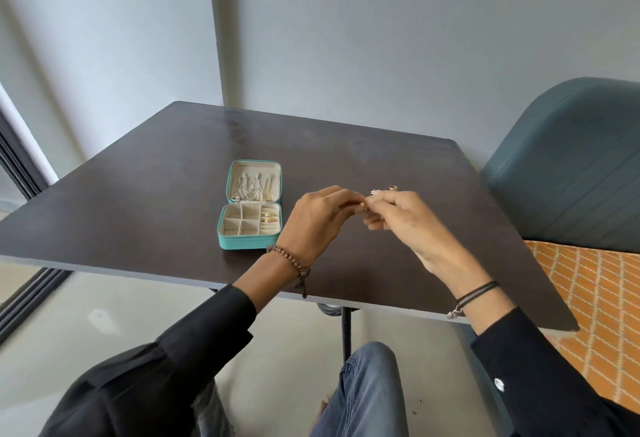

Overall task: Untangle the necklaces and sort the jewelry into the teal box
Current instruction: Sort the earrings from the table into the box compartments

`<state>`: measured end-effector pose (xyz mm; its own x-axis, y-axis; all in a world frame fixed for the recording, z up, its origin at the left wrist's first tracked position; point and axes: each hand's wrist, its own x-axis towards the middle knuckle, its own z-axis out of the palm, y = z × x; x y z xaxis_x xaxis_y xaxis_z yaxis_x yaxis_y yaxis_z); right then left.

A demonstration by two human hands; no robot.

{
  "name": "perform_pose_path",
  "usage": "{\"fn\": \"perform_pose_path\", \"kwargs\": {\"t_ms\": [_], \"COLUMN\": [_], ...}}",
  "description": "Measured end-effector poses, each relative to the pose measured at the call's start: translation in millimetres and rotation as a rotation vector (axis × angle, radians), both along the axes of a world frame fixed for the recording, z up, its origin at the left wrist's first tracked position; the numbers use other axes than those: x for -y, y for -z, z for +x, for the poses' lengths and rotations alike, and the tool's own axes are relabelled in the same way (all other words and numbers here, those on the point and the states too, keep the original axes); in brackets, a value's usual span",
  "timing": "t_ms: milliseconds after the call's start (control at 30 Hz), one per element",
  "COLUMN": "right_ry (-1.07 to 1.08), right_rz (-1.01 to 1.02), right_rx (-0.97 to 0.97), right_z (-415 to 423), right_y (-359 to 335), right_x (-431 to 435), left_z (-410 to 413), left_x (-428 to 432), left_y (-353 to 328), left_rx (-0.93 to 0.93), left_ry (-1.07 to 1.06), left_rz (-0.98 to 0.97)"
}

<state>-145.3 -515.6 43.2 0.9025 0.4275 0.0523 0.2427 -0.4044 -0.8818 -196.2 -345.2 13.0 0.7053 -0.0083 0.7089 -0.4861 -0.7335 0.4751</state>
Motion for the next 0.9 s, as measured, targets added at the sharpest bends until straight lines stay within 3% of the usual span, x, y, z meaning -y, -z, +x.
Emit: {"fn": "perform_pose_path", "kwargs": {"t_ms": [200, 333, 500, 900], "right_ry": [-0.035, -0.077, -0.023, -0.014], "right_rz": [0.103, 0.156, 0.154, 0.104], "right_rx": [0.071, 0.116, 0.328, 0.545], "right_z": [-28.9, -47.9, -60.1, -55.8], "right_y": [-2.0, -8.0, -10.1, -11.7], "right_x": [-15.2, -22.5, -32.0, -46.6], "left_z": [-25.6, -41.3, -52.6, -52.7], "left_x": [-15.1, -17.9, -15.2, -29.8], "left_y": [-4.7, -4.5, -5.7, -8.6], "left_rx": [-0.012, -0.08, -0.104, -0.157], "left_ry": [-0.042, -0.049, -0.023, -0.021], "left_rz": [-0.14, -0.349, -0.531, -0.632]}}
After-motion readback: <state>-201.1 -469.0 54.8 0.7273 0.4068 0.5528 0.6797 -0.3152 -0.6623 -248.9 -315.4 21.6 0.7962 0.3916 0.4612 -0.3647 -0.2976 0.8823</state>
